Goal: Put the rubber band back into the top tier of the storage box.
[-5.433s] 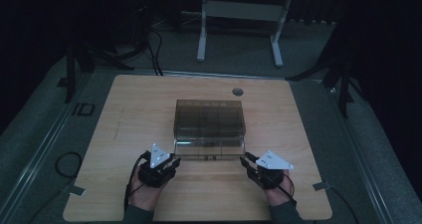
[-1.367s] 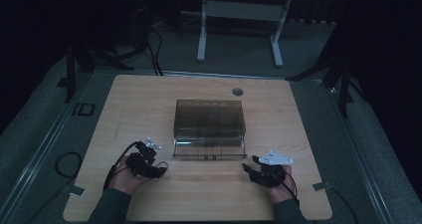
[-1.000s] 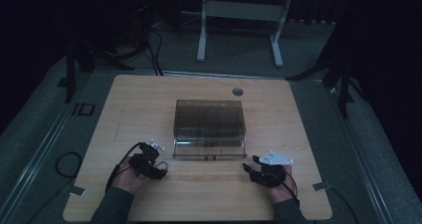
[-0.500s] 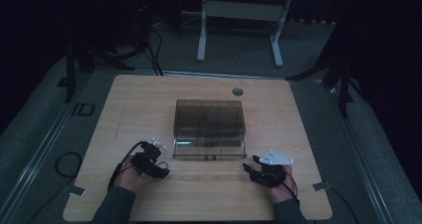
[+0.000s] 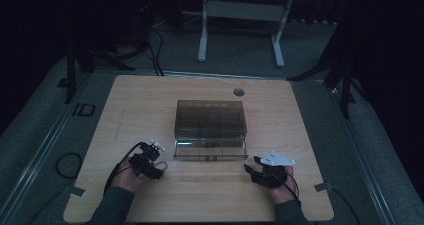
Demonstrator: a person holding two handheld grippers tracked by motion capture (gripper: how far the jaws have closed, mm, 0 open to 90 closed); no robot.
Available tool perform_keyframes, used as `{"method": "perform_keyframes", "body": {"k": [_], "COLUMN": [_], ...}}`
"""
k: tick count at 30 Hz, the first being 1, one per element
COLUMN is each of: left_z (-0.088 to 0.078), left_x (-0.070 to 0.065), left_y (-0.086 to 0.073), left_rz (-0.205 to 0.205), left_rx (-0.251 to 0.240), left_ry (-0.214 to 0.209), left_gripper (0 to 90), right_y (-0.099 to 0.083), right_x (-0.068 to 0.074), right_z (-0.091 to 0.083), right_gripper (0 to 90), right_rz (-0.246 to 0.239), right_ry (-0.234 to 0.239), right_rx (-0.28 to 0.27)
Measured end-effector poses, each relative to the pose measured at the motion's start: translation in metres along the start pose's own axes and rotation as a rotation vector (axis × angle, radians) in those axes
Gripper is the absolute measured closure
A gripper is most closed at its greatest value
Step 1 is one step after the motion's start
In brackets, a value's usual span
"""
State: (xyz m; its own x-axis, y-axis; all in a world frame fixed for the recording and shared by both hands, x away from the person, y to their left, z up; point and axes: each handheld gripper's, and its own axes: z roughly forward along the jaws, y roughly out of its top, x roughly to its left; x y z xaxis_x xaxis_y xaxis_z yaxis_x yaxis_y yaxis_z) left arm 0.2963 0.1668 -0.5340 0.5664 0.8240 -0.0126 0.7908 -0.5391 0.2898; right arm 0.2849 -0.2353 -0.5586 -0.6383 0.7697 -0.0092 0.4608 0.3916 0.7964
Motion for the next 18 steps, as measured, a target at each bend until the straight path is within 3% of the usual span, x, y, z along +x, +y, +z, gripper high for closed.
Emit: {"method": "perform_keyframes", "body": {"k": [9, 15, 18], "left_z": [-0.0021, -0.0024, -0.0025], "left_x": [0.0053, 0.0079, 0.0069], "left_y": [0.0044, 0.0074, 0.0095], "left_rz": [0.059, 0.104, 0.141], "left_rx": [0.065, 0.091, 0.116], "left_ry": [-0.015, -0.015, 0.004], "left_gripper": [63.8, 78.9, 84.1], "right_y": [0.0, -0.0001, -0.0001], "right_x": [0.0, 0.0002, 0.0004], "right_z": [0.0003, 0.0006, 0.0009], "right_gripper": [48.3, 48.3, 48.3], "right_rz": [-0.001, -0.002, -0.004], "right_ry": [0.001, 0.003, 0.003], "right_rx": [0.001, 0.003, 0.004]}}
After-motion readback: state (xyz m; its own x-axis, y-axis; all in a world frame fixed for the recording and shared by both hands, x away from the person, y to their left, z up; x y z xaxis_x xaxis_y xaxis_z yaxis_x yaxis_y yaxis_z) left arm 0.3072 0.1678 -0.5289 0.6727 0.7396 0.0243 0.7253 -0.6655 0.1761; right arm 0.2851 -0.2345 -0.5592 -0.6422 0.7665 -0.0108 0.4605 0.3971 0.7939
